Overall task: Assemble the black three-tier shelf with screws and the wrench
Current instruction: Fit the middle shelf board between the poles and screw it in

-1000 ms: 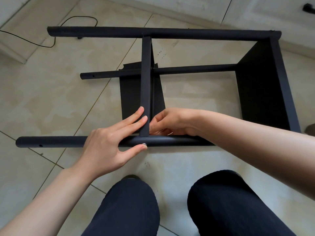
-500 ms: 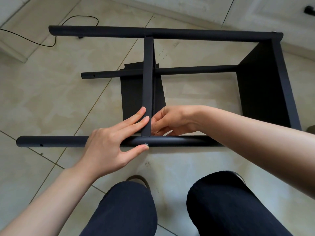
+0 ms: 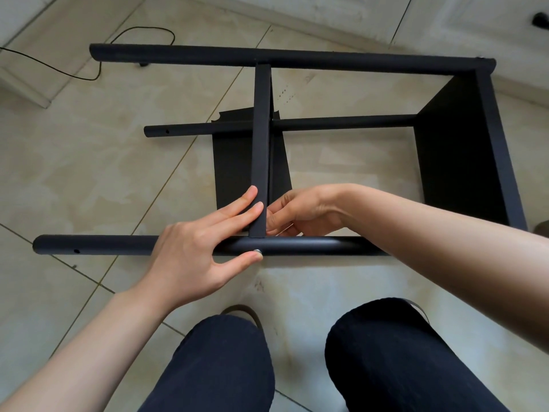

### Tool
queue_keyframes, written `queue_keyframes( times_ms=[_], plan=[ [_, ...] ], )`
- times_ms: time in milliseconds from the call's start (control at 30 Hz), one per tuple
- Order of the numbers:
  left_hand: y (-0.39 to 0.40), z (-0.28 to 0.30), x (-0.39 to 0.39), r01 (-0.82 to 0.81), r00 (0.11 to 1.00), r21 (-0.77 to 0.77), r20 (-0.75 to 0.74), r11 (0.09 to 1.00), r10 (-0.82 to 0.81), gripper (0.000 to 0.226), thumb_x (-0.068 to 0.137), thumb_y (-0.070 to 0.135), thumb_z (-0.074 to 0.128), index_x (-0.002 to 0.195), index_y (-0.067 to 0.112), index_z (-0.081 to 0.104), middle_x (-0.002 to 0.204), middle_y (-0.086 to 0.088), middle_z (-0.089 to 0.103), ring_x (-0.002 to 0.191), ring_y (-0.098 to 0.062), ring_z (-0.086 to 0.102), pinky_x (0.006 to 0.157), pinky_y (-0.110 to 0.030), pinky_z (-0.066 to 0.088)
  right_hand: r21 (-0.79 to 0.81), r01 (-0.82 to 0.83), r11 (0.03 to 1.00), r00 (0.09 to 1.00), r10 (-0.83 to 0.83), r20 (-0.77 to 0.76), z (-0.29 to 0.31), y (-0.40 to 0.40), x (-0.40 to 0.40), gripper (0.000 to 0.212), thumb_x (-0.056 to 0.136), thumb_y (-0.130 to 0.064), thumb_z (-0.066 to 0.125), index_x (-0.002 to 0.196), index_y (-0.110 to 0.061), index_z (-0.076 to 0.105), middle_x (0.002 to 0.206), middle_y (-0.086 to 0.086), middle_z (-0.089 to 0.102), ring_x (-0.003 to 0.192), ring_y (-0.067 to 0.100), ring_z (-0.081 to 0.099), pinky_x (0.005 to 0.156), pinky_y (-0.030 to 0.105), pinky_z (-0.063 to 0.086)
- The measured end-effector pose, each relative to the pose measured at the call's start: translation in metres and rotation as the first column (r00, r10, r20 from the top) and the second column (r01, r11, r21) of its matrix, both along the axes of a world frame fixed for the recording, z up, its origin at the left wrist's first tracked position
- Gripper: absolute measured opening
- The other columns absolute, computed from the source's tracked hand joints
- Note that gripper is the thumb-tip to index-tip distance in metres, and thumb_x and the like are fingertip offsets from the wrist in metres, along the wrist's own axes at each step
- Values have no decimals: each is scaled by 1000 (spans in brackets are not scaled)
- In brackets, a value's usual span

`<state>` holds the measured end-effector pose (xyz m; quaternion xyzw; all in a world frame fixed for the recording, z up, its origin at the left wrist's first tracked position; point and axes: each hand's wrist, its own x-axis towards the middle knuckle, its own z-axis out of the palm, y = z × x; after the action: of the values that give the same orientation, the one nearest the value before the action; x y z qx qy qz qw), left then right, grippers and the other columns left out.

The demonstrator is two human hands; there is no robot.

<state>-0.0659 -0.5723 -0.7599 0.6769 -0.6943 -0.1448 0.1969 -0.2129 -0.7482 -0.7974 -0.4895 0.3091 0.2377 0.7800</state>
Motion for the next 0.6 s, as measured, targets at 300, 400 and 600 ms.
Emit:
queue_keyframes(
  times_ms=[300, 400, 600],
  plan=[
    [0, 2, -1, 2, 1000, 17, 13, 1000, -2, 63, 86, 61, 54, 144, 34, 52, 155, 20, 38, 97, -9, 73, 62, -33, 59, 14, -2, 1000, 997, 3, -83, 7, 0, 2, 15, 97, -11, 57, 85, -11, 66, 67, 1, 66, 60, 11, 61, 65, 26, 52],
    [0, 2, -2, 1, 1000, 8, 14, 1000, -1, 62, 87, 60, 55, 143, 34, 52, 155, 19, 40, 97, -10, 73, 60, -33, 59, -1, 8, 1000, 993, -8, -119, 7, 1, 4, 14, 95, -13, 61, 82, -9, 64, 68, 2, 61, 62, 13, 61, 66, 26, 54],
    [1, 3, -1, -6, 1000, 5, 22, 1000, 6, 62, 86, 59, 55, 142, 34, 54, 154, 20, 41, 93, -9, 74, 58, -32, 57, 69, 39, 997, 994, -31, -107, 5, 2, 3, 20, 96, -17, 60, 79, -9, 64, 65, 0, 64, 61, 10, 61, 63, 21, 53]
  ],
)
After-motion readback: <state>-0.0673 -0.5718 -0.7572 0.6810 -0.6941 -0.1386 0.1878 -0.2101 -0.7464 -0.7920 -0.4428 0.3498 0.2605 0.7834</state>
